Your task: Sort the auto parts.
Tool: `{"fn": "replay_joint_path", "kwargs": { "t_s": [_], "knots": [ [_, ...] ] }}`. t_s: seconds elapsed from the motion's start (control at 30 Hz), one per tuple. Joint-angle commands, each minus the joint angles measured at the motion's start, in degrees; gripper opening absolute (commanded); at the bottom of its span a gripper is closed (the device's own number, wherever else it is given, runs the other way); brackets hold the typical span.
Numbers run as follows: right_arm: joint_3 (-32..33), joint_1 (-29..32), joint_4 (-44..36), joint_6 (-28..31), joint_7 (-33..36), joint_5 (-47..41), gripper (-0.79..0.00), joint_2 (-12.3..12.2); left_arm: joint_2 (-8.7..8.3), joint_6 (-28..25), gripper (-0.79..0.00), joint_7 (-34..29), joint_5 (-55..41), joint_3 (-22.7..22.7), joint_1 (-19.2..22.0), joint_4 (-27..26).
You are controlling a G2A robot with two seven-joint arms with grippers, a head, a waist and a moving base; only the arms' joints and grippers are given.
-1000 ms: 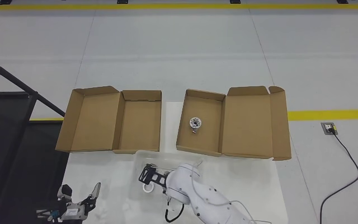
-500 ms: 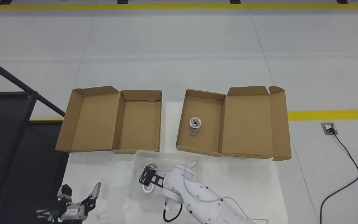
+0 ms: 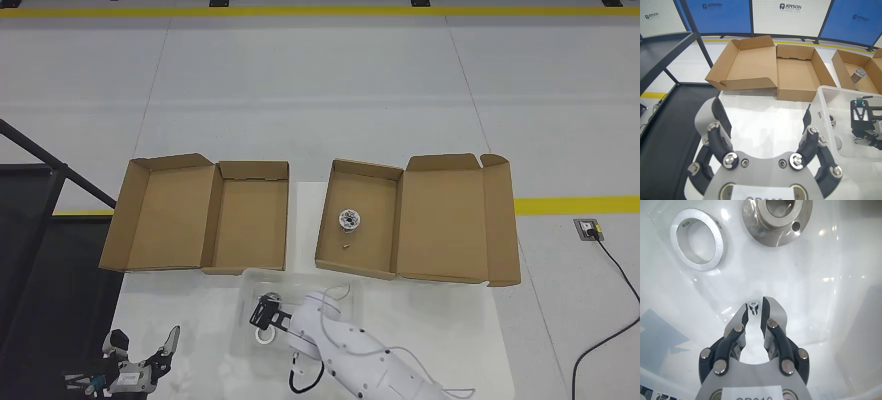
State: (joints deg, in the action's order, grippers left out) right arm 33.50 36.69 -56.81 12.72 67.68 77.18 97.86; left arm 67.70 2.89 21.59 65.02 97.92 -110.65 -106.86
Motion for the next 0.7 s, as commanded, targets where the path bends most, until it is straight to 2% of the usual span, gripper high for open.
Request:
{"fn": "replay_joint_path", "kwargs": {
  "t_s": [0.0, 0.1, 0.13, 0.2, 0.33, 0.43, 0.53, 0.67],
  "knots": [
    [0.0, -0.2, 0.7, 0.0, -0.1, -0.1, -0.582, 0.3, 0.0, 0.0, 0.0, 0.0, 0.0, 0.0, 0.0, 0.0],
    [0.1, -0.5, 1.6, -0.1, -0.5, -0.1, -0.591, 0.6, 0.0, 0.0, 0.0, 0.0, 0.0, 0.0, 0.0, 0.0],
    [0.1, -0.6, 2.0, -0.2, -0.6, -0.1, -0.628, 0.7, 0.0, 0.0, 0.0, 0.0, 0.0, 0.0, 0.0, 0.0],
    [0.3, -0.7, 2.5, -0.3, -1.0, -0.2, -0.785, 0.9, 0.0, 0.0, 0.0, 0.0, 0.0, 0.0, 0.0, 0.0],
    [1.2, -1.3, 2.1, -0.3, -1.5, -0.1, -0.785, 1.0, 0.0, 0.0, 0.0, 0.0, 0.0, 0.0, 0.0, 0.0],
    [3.2, -1.4, -1.6, 0.6, -2.0, -0.1, -0.785, 0.4, 0.0, 0.0, 0.0, 0.0, 0.0, 0.0, 0.0, 0.0],
    [6.5, -0.6, -8.0, 2.0, -1.3, 0.9, -0.785, -1.0, 0.0, 0.0, 0.0, 0.0, 0.0, 0.0, 0.0, 0.0],
    [13.8, 3.2, -20.4, 2.4, -1.6, 4.3, -0.785, -3.7, 0.0, 0.0, 0.0, 0.0, 0.0, 0.0, 0.0, 0.0]
  ]
}}
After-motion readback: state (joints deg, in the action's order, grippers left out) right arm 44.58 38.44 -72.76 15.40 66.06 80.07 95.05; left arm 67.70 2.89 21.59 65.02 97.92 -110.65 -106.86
